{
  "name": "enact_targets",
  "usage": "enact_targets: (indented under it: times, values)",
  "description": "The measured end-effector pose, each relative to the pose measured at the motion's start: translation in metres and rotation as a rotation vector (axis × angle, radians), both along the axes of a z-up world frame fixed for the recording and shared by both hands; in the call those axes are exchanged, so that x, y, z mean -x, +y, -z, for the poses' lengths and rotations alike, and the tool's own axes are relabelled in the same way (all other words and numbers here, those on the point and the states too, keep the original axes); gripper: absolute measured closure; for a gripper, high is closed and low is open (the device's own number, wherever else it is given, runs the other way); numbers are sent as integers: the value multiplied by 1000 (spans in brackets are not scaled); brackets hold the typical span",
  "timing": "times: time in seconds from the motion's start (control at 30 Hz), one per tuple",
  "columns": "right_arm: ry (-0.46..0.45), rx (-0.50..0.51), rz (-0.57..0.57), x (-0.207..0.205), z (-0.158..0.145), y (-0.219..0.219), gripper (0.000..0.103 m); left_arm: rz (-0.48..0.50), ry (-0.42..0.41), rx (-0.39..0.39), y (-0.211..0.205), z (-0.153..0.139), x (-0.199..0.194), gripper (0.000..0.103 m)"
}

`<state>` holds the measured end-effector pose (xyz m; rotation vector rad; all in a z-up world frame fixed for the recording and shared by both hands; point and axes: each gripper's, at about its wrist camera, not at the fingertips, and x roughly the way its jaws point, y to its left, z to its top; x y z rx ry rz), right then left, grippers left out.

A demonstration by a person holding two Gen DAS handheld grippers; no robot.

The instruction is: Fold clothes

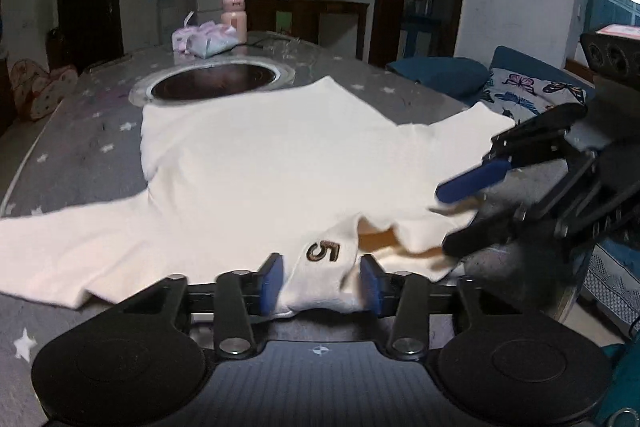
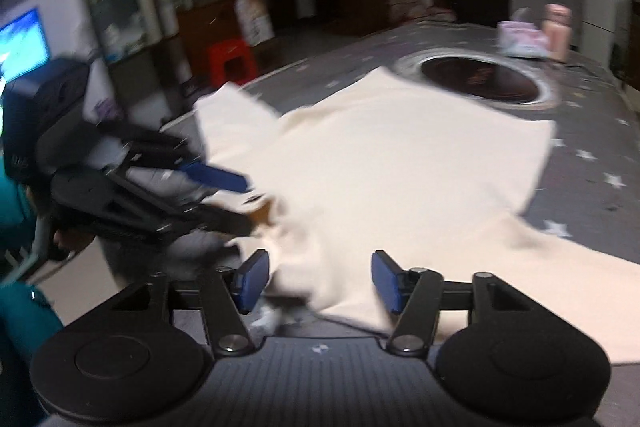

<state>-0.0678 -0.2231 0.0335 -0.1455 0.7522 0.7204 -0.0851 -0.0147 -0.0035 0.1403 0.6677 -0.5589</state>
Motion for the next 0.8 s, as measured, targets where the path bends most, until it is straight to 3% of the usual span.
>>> enact_targets:
  times: [0.13, 0.23, 0.27, 0.43, 0.53, 0.63, 0.8]
  values:
    - [-5, 51, -54, 3, 11, 15, 67, 1, 7, 10, 1, 0, 4, 66]
    - [-22, 74, -56, 2, 12, 14, 89, 10, 21, 26, -1, -1, 1, 68]
    - [-15, 79, -54, 0, 11, 12, 90, 14, 26, 34, -3, -1, 1, 68]
    - [4, 117, -90, 9, 7, 3, 89, 55, 33, 33, -9, -1, 5, 66]
    - [25, 108, -97, 11, 5, -4, 79, 59, 60, 59, -3, -8, 0, 63]
    - [36, 51, -68, 11, -3, -18, 76, 23, 55, 92, 10, -19, -12, 61]
    - [-24, -17, 54, 0, -18, -42, 74, -66, 45, 157, 26, -33, -46, 61]
